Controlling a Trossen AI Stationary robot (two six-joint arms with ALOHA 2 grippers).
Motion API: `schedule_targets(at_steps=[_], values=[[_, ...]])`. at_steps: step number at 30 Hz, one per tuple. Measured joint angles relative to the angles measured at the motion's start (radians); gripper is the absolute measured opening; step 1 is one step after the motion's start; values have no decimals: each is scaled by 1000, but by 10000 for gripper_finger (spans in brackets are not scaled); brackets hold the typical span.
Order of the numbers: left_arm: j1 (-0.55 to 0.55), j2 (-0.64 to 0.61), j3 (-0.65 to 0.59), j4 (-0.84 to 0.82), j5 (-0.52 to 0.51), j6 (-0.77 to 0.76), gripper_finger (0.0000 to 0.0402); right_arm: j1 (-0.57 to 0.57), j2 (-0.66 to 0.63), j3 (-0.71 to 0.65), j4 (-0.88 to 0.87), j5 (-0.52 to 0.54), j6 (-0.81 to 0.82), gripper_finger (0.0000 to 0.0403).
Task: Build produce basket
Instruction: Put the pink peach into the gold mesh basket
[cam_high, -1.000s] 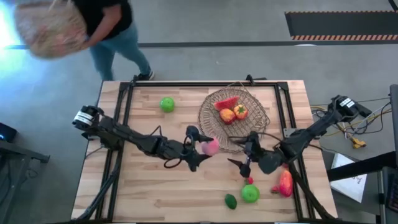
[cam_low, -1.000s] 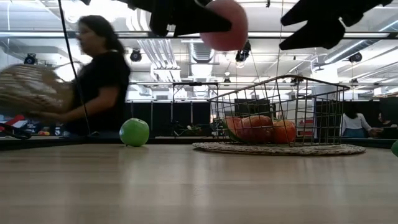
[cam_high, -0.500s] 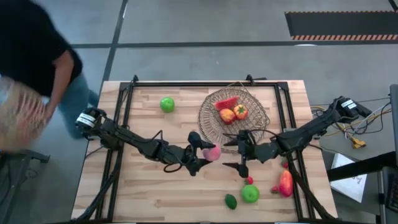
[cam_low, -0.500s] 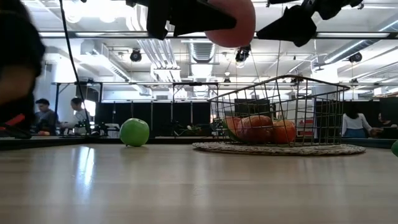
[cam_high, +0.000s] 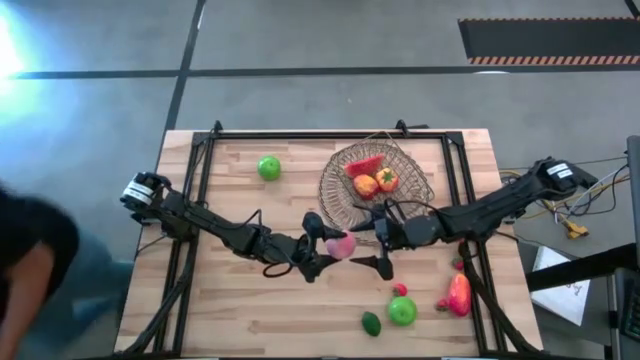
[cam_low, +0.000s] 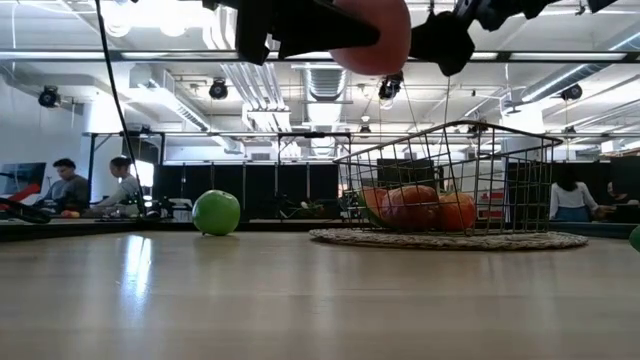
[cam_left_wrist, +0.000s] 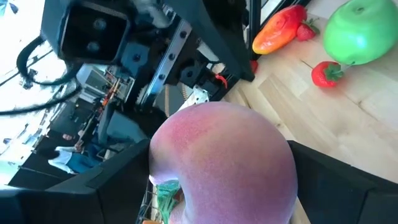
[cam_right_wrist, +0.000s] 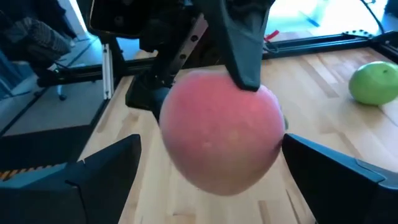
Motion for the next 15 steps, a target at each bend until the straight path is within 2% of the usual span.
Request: schedule_targets(at_steps=[10,15], values=[[10,0,-2,-11,-1,27,323,-38,81,51,-4,-64,-31,382],[11,0,-5,-22,0,67,323,-38,123,84,-11,-63,-77,380]])
